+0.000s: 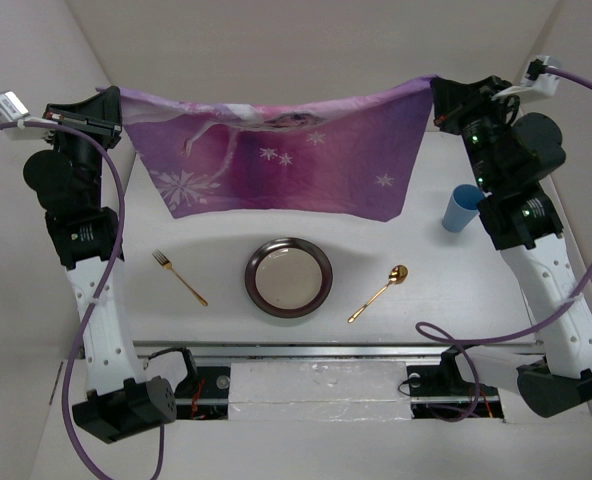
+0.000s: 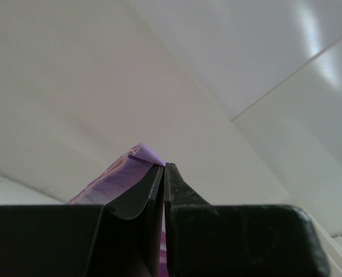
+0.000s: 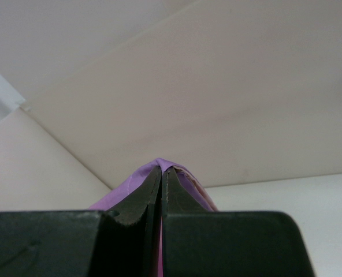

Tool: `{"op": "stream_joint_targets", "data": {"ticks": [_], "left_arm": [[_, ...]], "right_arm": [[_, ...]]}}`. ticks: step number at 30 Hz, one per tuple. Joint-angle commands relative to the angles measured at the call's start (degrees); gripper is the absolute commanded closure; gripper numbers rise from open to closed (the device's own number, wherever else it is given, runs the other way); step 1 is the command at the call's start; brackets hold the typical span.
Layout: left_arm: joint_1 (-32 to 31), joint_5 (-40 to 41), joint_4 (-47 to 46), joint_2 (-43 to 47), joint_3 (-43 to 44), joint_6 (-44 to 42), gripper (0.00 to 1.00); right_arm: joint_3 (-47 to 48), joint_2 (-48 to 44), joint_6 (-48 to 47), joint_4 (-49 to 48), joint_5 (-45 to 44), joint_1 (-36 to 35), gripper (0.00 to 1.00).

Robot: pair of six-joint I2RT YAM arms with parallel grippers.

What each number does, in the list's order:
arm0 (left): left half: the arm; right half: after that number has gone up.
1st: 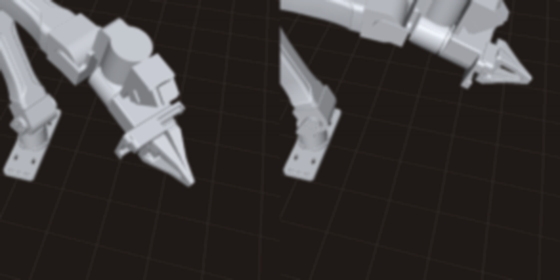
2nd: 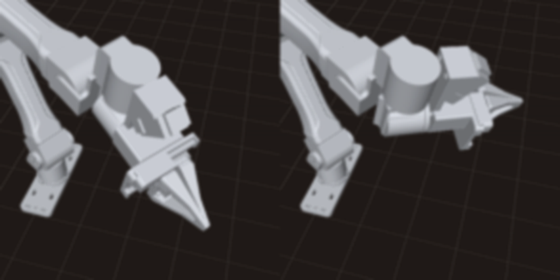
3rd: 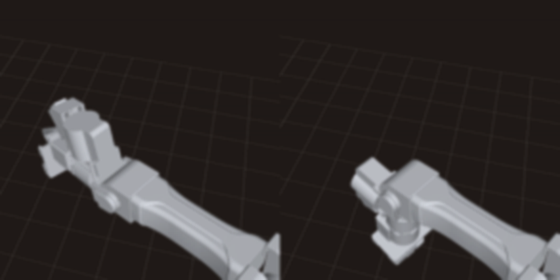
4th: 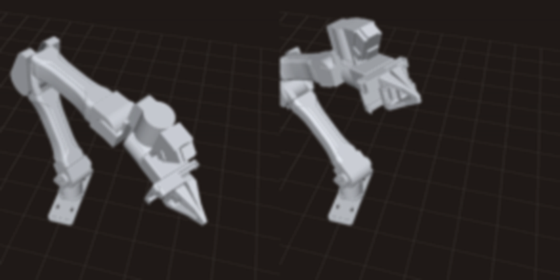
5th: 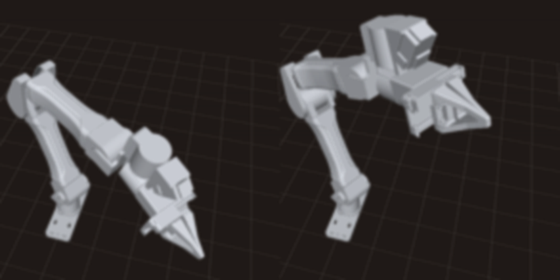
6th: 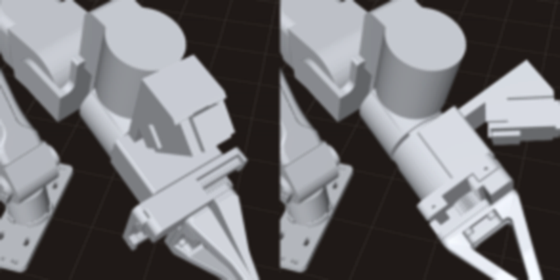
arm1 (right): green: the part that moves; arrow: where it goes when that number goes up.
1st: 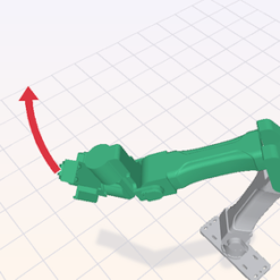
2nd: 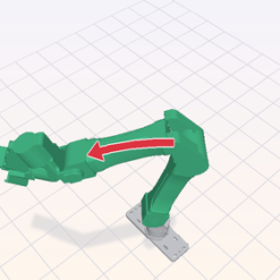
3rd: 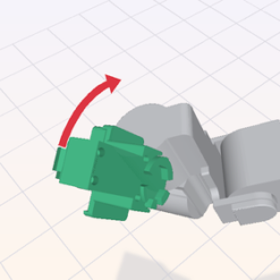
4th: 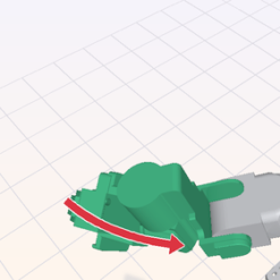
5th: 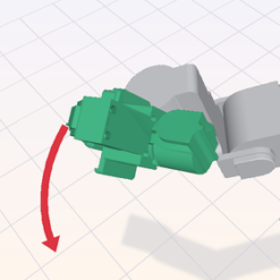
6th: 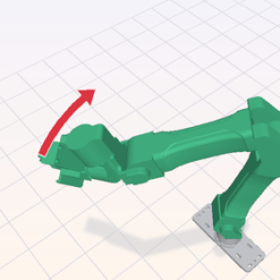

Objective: Set the dinner table for one person

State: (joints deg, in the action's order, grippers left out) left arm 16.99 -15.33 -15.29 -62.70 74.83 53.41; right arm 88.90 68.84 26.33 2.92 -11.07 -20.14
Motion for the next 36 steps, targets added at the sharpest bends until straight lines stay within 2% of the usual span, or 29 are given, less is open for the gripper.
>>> {"op": "stream_joint_targets", "data": {"ticks": [1,7,11,17,20,24,28,31,33,34,35,36], "left_arm": [[0.4,-2.0,-4.7,4.1,3.1,0.6,1.0],[0.4,-4.8,-4.4,-1.4,2.5,1.3,1.0],[0.4,-5.2,-4.7,-8.0,2.4,0.9,1.0],[-0.1,-7.1,-5.5,-20.7,7.1,0.3,1.0],[-1.7,-6.4,-6.0,-25.4,10.9,0.4,1.0],[-5.2,-4.8,-4.1,-30.4,20.5,-0.6,1.0],[-5.8,-5.5,-4.6,-32.0,25.8,0.7,1.0],[-5.8,-5.6,-5.7,-31.4,25.0,1.1,1.0],[-5.8,-5.8,-7.6,-29.5,19.6,0.6,1.0],[-5.8,-6.4,-9.5,-28.9,16.6,0.7,1.0],[-5.8,-6.8,-12.1,-28.3,13.5,0.8,1.0],[-5.8,-7.0,-13.0,-27.2,7.3,1.2,1.0]], "right_arm": [[3.8,-2.5,-2.4,4.1,0.3,1.7,1.0],[4.6,0.0,-2.0,5.1,3.9,5.6,1.0],[6.3,7.5,-1.3,4.6,7.4,7.7,1.0],[11.3,17.8,0.4,2.2,12.8,10.7,1.0],[18.9,24.2,1.1,3.2,14.6,12.0,1.0],[35.0,32.8,1.4,8.6,16.0,12.6,1.0],[43.1,34.8,0.9,11.3,16.3,13.1,1.0],[41.7,33.8,0.3,10.8,16.7,14.4,1.0],[33.5,30.8,0.4,8.9,17.7,16.0,1.0],[29.0,29.3,0.4,4.7,19.7,16.5,1.0],[19.9,27.9,0.5,2.4,20.8,16.5,1.0],[15.6,25.8,1.2,0.7,21.6,17.2,1.0]]}}
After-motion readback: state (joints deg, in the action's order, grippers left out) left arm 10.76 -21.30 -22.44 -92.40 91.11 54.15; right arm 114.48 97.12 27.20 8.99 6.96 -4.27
